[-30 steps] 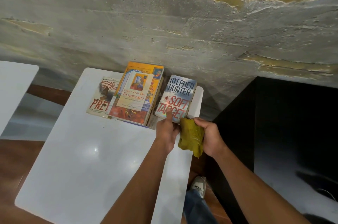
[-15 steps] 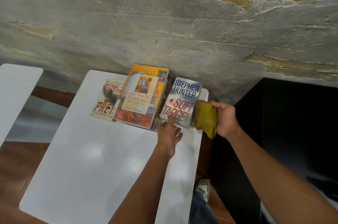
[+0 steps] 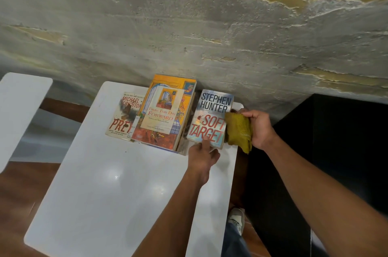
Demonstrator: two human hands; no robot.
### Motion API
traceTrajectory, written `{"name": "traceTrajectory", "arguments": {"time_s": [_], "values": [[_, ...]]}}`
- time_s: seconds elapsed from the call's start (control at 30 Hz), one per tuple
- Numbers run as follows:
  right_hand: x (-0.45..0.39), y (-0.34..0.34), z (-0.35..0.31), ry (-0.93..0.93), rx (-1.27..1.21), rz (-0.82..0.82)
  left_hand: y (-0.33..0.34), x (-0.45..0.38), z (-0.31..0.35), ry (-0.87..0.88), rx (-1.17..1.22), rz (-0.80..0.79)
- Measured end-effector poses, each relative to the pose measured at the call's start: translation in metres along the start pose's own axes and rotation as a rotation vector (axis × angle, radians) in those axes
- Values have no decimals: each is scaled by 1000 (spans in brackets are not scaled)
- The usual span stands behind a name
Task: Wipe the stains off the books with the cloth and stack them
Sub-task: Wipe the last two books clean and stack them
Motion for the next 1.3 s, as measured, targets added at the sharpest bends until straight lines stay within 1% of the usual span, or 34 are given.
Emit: {"name": "traceTrajectory", "arguments": {"time_s": [0.23,0.47,0.6,0.87,1.1,1.2,1.3], "values": [[-3,-1,7,36,8,16,2,-1,1,-14,-22,30],[-4,-1,-1,52,-33,30,3,-3,-2,-3,14,27],[-3,-1,-10,49,-12,50,6,-5,-5,0,7,52],[0,-6,-7,80,-22,87,13,-2,-6,-11,28,107],[3,-8,-10,79,-47,98,17,-8,-10,39,-136,237],[3,-12,-10,96,-60,95,18,-13,-12,90,-223,264],[5,-13,-9,109,-89,90,20,-10,-14,107,-234,268]]}}
Point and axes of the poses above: each hand's wrist, its own x-axis away from the middle knuckle, its own y-axis out of the palm, z = x × y, the point moved 3 cm from there along -x, towards the middle knuckle, and after that the axes turned 14 degrees about z, right-handed, at the moved point
